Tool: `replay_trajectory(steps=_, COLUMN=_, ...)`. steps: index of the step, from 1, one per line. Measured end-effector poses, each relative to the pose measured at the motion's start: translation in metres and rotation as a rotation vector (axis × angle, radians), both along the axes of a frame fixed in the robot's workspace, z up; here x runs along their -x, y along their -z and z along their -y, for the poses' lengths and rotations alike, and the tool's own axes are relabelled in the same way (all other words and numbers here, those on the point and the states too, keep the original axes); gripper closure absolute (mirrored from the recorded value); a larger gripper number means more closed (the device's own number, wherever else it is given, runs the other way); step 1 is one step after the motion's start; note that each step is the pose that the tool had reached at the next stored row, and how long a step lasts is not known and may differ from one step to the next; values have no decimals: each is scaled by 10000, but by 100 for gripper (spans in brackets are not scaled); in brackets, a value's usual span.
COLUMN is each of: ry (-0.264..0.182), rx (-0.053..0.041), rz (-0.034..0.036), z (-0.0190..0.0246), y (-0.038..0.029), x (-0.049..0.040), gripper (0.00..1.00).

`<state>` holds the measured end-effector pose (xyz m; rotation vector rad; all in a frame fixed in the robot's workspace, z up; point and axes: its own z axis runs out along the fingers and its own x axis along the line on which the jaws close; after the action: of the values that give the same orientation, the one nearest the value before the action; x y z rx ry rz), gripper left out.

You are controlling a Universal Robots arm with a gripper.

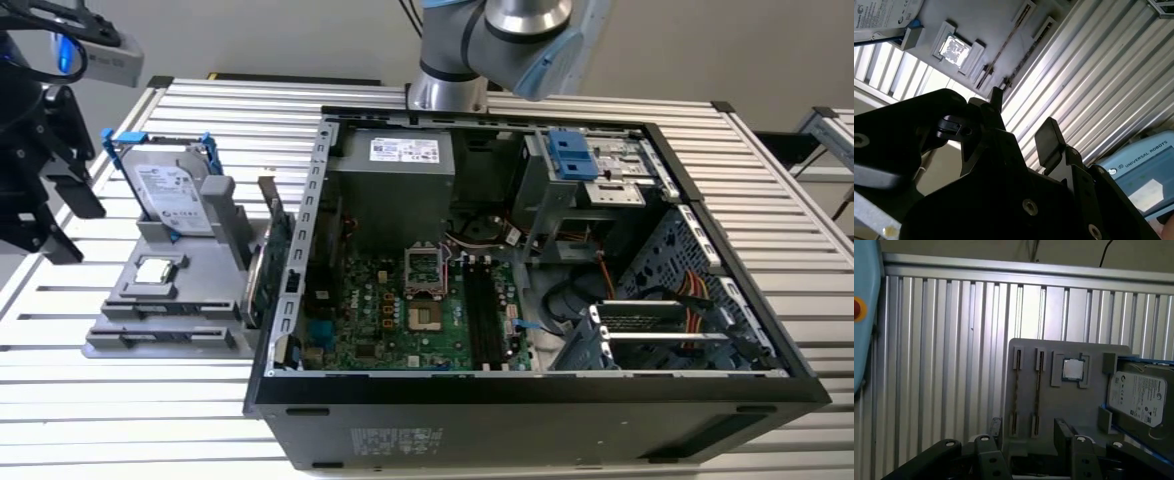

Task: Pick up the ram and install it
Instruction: 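Pick up the ram and move it above insertion slot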

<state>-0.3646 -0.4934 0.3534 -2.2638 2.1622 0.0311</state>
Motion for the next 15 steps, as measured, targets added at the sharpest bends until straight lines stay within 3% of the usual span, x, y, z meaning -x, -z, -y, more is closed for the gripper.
replay_trajectory(steps=15, ry=31, rx=40, rz=0, z=-2, y=100, x=0, gripper=0)
